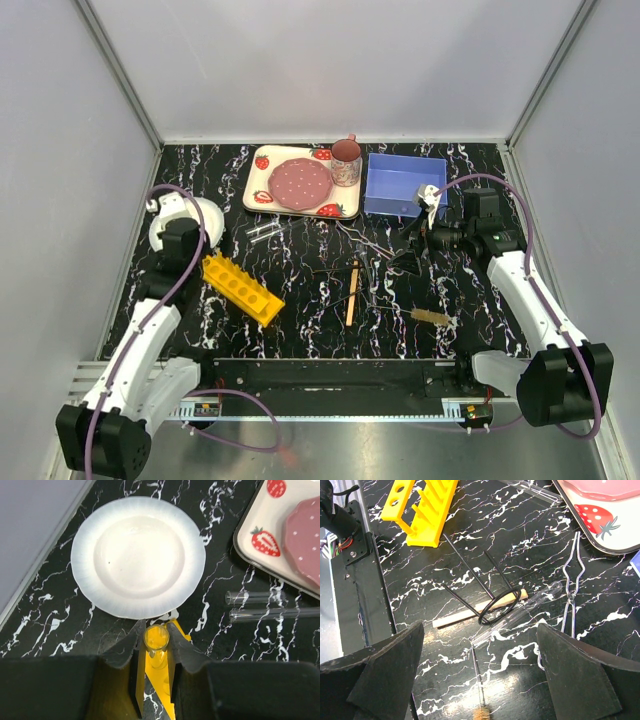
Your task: Organize the chemistry lab equipment
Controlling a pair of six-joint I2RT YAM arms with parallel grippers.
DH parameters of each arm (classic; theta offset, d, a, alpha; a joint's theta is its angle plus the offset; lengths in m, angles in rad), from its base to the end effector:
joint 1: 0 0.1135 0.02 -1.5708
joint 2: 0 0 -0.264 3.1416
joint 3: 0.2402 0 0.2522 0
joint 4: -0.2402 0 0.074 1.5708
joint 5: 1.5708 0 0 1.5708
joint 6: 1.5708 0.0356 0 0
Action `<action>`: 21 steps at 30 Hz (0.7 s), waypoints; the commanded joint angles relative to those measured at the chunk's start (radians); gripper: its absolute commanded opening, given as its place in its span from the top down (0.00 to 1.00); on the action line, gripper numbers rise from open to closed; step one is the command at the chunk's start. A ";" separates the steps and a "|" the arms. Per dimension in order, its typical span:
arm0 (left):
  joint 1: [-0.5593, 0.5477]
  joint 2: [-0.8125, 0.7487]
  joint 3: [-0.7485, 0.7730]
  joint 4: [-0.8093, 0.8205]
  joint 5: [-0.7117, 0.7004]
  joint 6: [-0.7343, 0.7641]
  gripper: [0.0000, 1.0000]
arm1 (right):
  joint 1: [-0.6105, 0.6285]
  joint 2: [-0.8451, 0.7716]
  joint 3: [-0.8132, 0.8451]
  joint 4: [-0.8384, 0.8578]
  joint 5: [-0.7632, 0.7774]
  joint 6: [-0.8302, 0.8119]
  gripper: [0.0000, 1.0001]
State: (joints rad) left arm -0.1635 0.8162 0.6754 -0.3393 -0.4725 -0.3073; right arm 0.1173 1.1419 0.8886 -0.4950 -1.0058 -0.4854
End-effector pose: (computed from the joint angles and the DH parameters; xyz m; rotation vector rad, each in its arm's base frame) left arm 0.1841 -0.0139 0.2820 -0.4303 1.9524 0.1832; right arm 0.2255 0.0568 0.2870 -1.0561 1.7748 0.9257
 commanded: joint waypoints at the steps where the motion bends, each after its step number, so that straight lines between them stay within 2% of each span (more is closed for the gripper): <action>1: 0.005 0.015 -0.048 0.095 -0.023 -0.009 0.83 | -0.004 -0.001 0.007 0.007 -0.011 -0.021 0.00; 16: -0.024 0.040 -0.137 0.206 -0.064 -0.027 0.82 | -0.005 0.010 0.013 -0.007 -0.013 -0.033 0.00; 20: -0.039 0.040 -0.145 0.206 -0.080 -0.032 0.79 | -0.007 0.007 0.012 -0.007 -0.013 -0.035 0.00; 21: -0.041 0.038 -0.145 0.200 -0.083 -0.032 0.74 | -0.005 0.007 0.013 -0.008 -0.013 -0.036 0.00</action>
State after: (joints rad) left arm -0.1936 0.8597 0.5388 -0.2058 -0.5083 -0.3225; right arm 0.1165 1.1522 0.8886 -0.5026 -1.0065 -0.4984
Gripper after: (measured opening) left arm 0.213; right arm 0.994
